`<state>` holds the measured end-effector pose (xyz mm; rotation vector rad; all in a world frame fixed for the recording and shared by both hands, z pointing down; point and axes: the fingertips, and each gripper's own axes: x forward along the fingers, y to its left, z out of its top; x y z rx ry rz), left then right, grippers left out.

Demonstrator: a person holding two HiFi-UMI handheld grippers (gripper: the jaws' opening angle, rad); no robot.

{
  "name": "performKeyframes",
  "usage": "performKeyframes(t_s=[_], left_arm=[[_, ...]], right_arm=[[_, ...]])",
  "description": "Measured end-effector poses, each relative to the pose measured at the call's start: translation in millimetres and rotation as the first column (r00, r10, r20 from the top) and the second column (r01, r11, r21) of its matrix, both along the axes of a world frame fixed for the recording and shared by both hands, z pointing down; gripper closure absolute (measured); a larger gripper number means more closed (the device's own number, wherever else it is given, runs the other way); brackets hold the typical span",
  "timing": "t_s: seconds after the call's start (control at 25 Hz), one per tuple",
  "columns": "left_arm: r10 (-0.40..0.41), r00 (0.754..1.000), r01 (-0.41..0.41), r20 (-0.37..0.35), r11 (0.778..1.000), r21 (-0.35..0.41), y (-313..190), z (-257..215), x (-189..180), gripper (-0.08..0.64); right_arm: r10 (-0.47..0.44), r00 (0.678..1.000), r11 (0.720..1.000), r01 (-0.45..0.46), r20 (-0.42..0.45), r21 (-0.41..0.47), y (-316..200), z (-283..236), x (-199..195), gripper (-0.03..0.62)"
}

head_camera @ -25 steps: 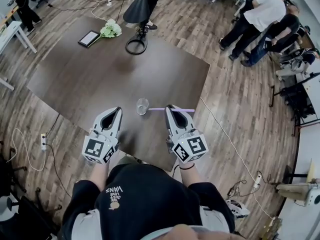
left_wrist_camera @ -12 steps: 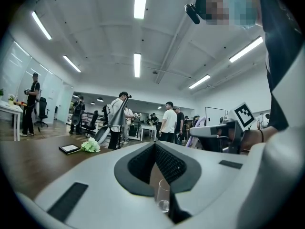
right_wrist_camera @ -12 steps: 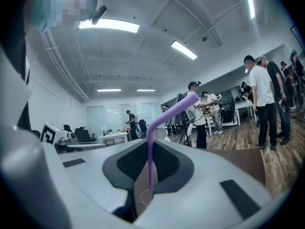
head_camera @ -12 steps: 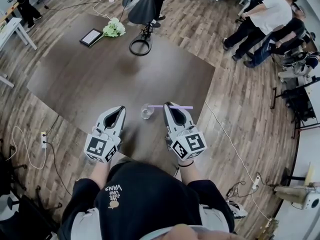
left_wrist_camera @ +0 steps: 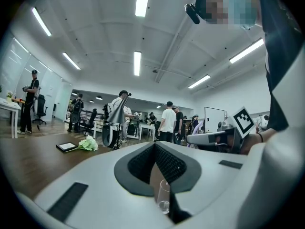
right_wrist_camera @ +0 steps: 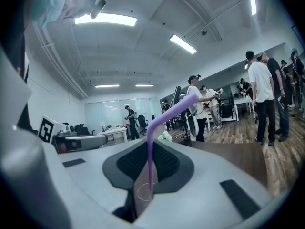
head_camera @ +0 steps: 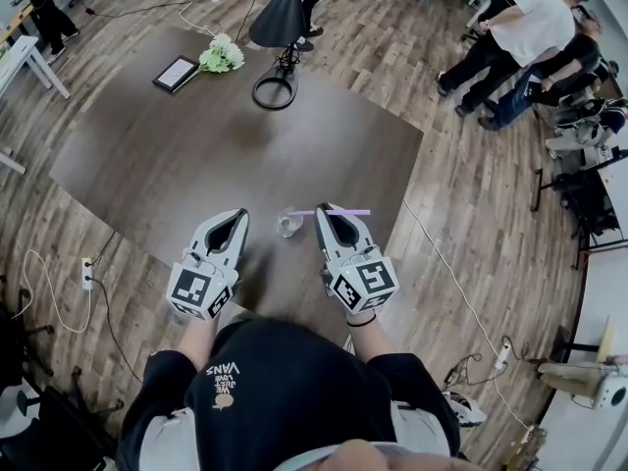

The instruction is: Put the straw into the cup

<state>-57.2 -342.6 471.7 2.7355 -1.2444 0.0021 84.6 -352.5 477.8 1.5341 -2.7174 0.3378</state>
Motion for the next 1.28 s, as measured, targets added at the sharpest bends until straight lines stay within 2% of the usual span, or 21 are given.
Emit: performKeyframes(t_s=[0.56,0.88,1.12,1.2,1.28], left_arm=[[-0.015,1.000,0.015,0.002,1.000,-0.020,0.4,8.4,-0.2,0.552],[-0.030,0.999,0.030,0.012,0.999,-0.030,2.3,13.4,-2.3,0.552],[-0.042,0.999,0.042,0.005,0.999,-0.035,1.2,14.8,-4.9,0.552],[-0.043,0.999,0.043,0.004,0.999,-0.033,1.9,14.6,-4.0,0.552],[-0.043,0.999,0.043,0.002,0.999,-0.031,2.4,14.4,-3.4,0.552]], right_arm=[[-0.003,1.000,0.999,0.002,-0.005,-0.050,-3.6,23.7,1.3,0.551],[-0.003,0.999,0.996,-0.001,-0.040,-0.084,-6.7,48.7,0.0,0.551],[-0.035,0.998,0.995,0.030,-0.044,-0.092,-8.1,53.9,-8.9,0.548],[-0.044,0.998,0.995,0.040,-0.044,-0.088,-7.1,52.1,-10.7,0.489],[-0.050,0.998,0.995,0.047,-0.043,-0.086,-6.5,50.8,-12.1,0.469]])
